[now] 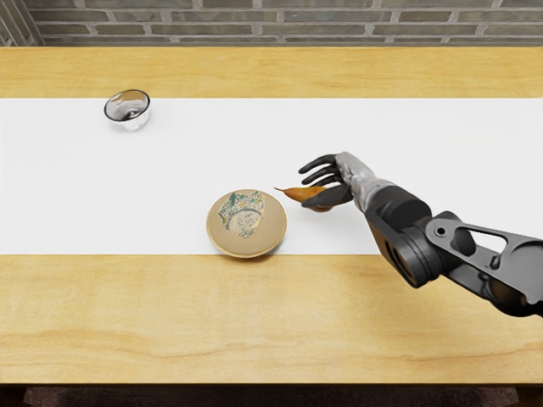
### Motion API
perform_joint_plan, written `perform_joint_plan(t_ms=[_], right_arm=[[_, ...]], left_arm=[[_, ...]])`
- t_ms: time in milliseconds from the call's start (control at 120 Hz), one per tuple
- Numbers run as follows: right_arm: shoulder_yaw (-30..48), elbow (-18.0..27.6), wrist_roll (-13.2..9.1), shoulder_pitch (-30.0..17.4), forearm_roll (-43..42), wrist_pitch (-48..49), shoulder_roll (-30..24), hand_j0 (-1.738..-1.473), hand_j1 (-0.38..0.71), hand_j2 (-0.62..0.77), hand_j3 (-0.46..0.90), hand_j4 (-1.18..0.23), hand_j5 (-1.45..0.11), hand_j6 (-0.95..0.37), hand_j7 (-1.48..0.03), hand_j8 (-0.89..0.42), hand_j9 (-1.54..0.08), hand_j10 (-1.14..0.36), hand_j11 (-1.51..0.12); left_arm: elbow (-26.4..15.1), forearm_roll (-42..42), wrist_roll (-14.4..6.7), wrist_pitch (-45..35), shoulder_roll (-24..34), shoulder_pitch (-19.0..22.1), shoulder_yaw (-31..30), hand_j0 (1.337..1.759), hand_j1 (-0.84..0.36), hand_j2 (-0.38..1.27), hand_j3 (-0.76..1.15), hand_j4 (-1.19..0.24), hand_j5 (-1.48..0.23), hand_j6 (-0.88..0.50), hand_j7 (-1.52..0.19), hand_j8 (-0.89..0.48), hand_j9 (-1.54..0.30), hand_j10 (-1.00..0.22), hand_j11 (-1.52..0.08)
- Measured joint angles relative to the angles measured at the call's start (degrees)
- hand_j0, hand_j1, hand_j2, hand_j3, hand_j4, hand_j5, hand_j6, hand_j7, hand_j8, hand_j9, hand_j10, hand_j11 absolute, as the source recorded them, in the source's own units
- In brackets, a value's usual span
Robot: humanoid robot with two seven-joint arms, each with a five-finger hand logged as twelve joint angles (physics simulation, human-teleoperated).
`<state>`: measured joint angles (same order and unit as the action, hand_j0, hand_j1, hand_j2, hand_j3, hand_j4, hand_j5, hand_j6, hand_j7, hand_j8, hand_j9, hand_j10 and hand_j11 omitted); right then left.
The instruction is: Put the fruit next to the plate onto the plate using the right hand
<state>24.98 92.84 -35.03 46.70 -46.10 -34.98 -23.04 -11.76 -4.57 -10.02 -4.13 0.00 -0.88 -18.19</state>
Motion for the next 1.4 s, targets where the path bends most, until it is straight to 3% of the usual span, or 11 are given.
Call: perform_joint_plan(t_ms=[617, 1400], right_arm=[[-2.81, -2.51, 0.0, 2.69, -0.35, -0.01, 7.35, -1.657, 0.32, 0.12, 0.0, -0.62, -0.82, -0.62, -0.81, -0.48, -0.8, -0.47, -0.81], [-7.22, -6.16, 0.02, 7.56, -0.42, -0.02, 12.4, -1.658, 0.3, 0.06, 0.0, -0.58, -0.76, -0.58, -0.76, -0.5, -0.75, -0.49, -0.76]], left_arm=[[-0.01, 0.0, 0.0, 0.0, 0.0, 0.0, 0.0, 1.658, 0.35, 0.0, 0.0, 0.0, 0.0, 0.0, 0.0, 0.0, 0.0, 0.0, 0.0], [0.0, 0.0, 0.0, 0.0, 0.0, 0.0, 0.0, 1.658, 0.35, 0.0, 0.0, 0.0, 0.0, 0.0, 0.0, 0.0, 0.0, 0.0, 0.0]])
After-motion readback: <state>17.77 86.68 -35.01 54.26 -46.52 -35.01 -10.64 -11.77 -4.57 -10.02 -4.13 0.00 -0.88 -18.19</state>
